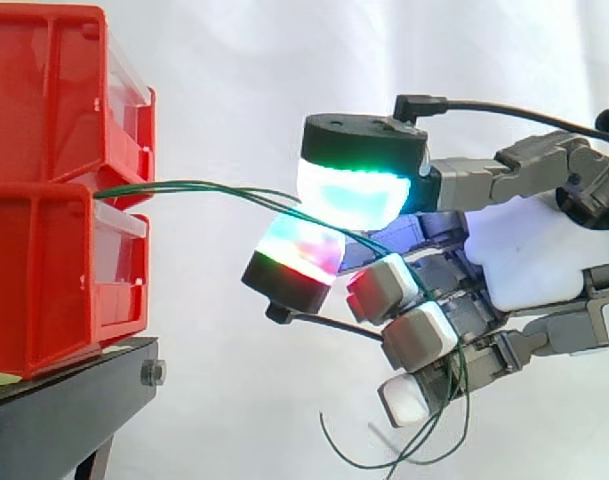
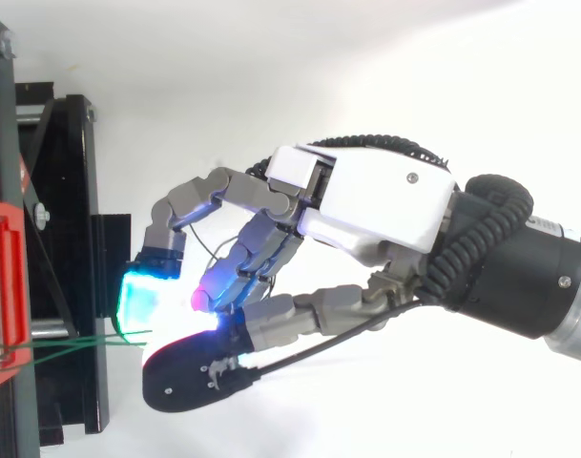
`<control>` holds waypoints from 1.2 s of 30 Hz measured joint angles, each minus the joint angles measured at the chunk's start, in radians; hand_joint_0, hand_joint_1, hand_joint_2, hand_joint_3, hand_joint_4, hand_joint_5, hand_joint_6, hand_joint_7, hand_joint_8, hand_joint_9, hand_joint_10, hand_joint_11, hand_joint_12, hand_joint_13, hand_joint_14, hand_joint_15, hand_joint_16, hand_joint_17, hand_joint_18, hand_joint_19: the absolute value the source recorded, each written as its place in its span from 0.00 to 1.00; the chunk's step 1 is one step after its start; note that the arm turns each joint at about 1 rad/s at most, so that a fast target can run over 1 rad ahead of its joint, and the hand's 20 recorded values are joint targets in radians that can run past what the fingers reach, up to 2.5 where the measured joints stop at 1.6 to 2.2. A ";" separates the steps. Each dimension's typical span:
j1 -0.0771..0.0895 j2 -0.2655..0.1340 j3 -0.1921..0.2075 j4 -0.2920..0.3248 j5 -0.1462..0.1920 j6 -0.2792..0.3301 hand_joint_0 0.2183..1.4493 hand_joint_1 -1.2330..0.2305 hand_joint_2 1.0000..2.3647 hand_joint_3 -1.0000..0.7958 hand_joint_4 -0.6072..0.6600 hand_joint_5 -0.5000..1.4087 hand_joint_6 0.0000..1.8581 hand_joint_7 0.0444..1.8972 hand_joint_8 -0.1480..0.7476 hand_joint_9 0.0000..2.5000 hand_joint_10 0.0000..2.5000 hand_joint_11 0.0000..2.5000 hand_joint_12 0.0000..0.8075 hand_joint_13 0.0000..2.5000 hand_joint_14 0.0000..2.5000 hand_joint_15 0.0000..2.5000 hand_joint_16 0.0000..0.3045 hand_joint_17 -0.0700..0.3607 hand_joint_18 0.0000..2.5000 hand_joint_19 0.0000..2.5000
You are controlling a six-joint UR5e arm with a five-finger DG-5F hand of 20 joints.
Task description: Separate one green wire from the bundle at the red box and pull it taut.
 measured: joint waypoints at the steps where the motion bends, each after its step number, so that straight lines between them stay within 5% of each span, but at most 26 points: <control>1: 0.000 0.000 0.000 0.000 0.000 0.000 0.38 0.23 0.00 0.31 0.51 0.17 0.50 0.47 0.44 0.45 0.01 0.42 0.40 0.45 0.01 0.36 0.17 0.43 0.32 0.28; 8: 0.000 0.000 0.000 0.000 0.000 -0.002 0.39 0.21 0.00 0.28 0.52 0.17 0.50 0.46 0.44 0.45 0.01 0.41 0.40 0.45 0.01 0.36 0.16 0.42 0.32 0.27; 11: 0.001 0.000 0.000 0.000 0.000 -0.002 0.31 0.21 0.00 0.28 0.53 0.17 0.49 0.46 0.44 0.45 0.01 0.41 0.40 0.44 0.01 0.36 0.16 0.42 0.31 0.28; 14: 0.001 0.000 0.000 0.000 0.000 -0.001 0.23 0.32 0.00 0.28 0.54 0.18 0.49 0.44 0.47 0.47 0.01 0.40 0.44 0.45 0.01 0.36 0.18 0.45 0.33 0.29; 19: 0.000 0.000 0.000 0.001 0.000 0.000 0.27 0.42 0.00 0.28 0.53 0.18 0.47 0.47 0.46 0.48 0.01 0.40 0.42 0.45 0.01 0.36 0.17 0.43 0.32 0.30; 36: 0.000 0.000 0.000 0.002 0.003 0.002 0.33 0.34 0.02 0.43 0.46 0.19 0.49 0.51 0.45 0.48 0.01 0.40 0.41 0.44 0.01 0.36 0.16 0.42 0.31 0.30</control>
